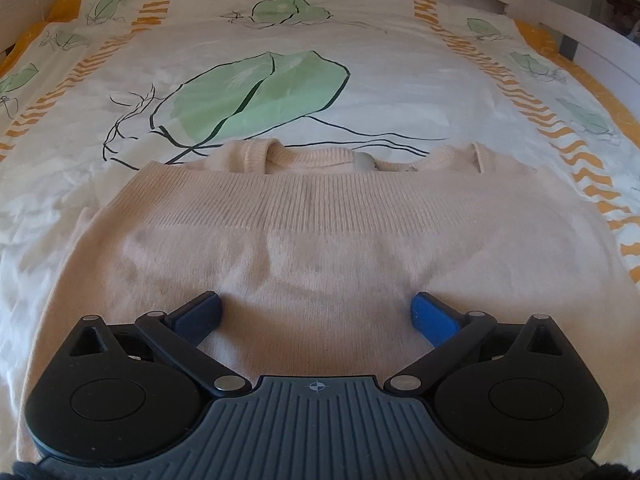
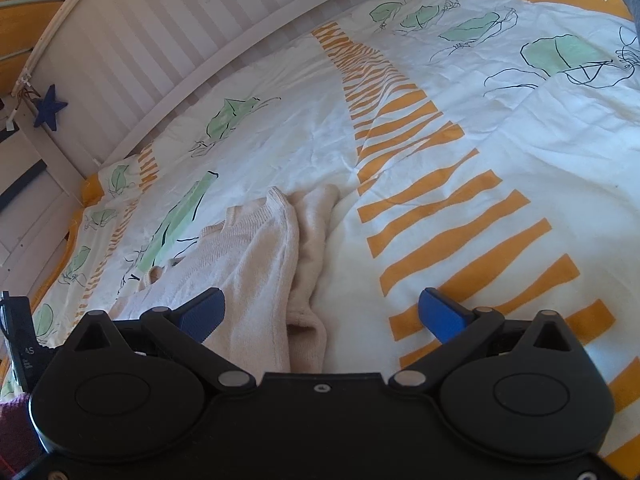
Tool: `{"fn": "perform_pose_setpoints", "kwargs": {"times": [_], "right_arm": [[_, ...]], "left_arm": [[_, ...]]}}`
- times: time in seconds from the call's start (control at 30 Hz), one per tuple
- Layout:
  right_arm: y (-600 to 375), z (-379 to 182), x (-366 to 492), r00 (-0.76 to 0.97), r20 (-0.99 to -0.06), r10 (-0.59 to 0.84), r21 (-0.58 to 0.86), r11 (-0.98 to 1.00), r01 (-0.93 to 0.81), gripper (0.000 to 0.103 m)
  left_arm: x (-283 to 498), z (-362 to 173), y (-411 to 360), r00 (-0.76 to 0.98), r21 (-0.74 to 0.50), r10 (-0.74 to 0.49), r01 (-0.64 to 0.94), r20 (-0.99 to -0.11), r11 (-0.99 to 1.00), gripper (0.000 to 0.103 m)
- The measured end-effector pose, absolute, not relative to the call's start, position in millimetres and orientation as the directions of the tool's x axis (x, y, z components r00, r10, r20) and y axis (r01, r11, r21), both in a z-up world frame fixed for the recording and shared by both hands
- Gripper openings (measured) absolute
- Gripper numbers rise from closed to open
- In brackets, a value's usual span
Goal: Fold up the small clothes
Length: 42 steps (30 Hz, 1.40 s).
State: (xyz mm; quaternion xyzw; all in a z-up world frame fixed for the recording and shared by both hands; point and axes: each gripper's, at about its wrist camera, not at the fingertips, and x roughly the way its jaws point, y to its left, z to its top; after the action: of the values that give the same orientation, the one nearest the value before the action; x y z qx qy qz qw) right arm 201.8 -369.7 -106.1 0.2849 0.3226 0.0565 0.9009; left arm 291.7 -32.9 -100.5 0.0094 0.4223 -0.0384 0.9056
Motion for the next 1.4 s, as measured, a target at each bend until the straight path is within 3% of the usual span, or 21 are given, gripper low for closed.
{"fn": "perform_pose_setpoints", "kwargs": {"times": [0.8, 1.07, 1.4], "right_arm": [[-371, -107, 202, 0.782, -0.538, 0.314, 0.587, 0.806, 0.08, 0.103], [-371, -107, 202, 0.781, -0.54, 0.313, 0.585, 0.807, 0.081, 0.103], [-368, -106, 204, 0.779, -0.542, 0.315, 0.583, 0.809, 0.079, 0.103]], "left_arm": [[328, -95, -37, 0.525, -0.014, -0.054, 0.08, -0.85, 0.997, 0.103], [348, -82, -52, 0.589, 0.101, 0.013, 0.117, -0.808, 0.988, 0.102], [369, -101, -51, 0.569, 0.045, 0.025, 0.021, -0.822, 0.999, 0.103]]}}
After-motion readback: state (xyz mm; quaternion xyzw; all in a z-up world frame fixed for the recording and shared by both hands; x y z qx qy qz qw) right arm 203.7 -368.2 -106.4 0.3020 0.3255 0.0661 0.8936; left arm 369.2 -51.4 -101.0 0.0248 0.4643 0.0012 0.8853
